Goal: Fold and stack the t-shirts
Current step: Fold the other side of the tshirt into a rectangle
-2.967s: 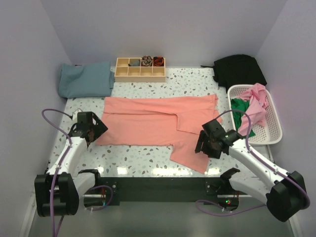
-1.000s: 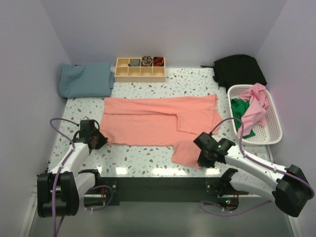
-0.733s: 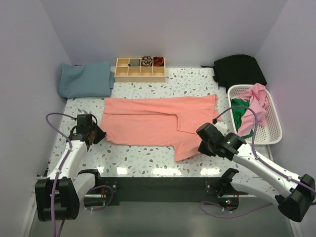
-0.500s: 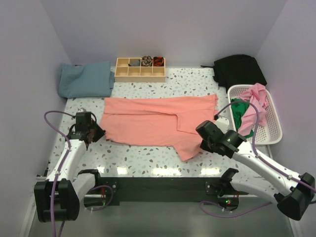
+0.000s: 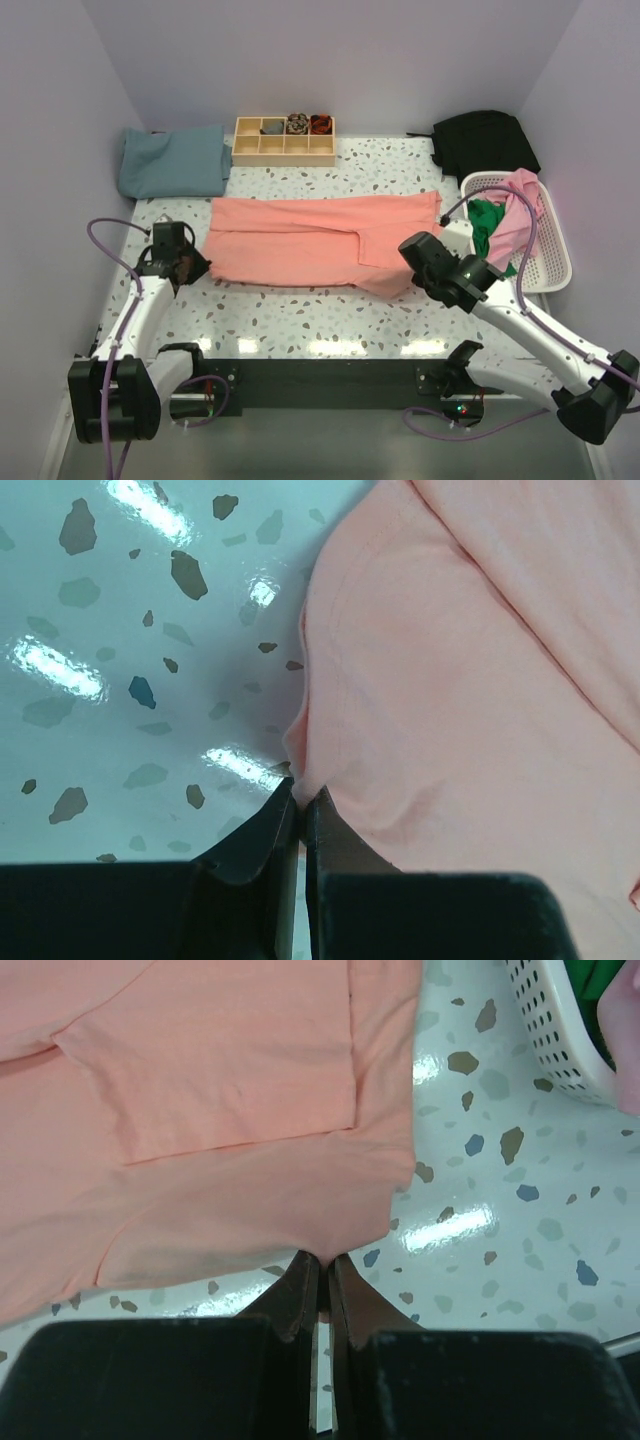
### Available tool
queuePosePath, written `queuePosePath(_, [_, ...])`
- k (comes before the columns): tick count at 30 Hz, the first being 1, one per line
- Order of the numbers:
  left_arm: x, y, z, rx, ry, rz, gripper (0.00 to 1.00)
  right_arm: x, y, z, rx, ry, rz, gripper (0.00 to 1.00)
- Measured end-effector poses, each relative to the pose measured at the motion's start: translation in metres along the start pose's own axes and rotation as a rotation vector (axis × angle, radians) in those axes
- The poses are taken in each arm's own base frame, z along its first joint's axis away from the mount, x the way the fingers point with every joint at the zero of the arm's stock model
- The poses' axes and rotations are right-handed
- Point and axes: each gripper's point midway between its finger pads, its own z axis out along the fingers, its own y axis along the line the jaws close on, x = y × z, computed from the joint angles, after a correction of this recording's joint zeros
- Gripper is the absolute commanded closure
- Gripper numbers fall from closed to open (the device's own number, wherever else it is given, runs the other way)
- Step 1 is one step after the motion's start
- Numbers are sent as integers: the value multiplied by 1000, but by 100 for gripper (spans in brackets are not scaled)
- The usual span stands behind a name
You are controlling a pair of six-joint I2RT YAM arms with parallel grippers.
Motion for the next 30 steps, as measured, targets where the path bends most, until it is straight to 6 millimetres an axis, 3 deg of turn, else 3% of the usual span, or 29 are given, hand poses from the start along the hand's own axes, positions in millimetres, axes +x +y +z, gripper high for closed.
queuePosePath(9, [-1,1,12,-29,22,6,100,-27,-3,15,54,-53,1,100])
queuePosePath(17, [-15,-10,29,-34,21,7,100,-45,-4,50,112,-44,-7,100])
queuePosePath(25, [-24,-19,66,-67,62,10,100,-55,13,97,143,-2,-55,100])
queuePosePath(27, [-25,-21,77,-79,78,13,88,-58,19,110,149,11,-62,96])
queuePosePath(28, [-25,-21,82,-84,84,14,74,-60,22,116,153,17,-66,94])
queuePosePath(29, [-25,-22,86,-88,90,15,67,-62,24,123,159,22,-69,92])
queuePosePath(30, [-26,-22,90,-93,97,24,61,-64,26,129,164,23,-69,83])
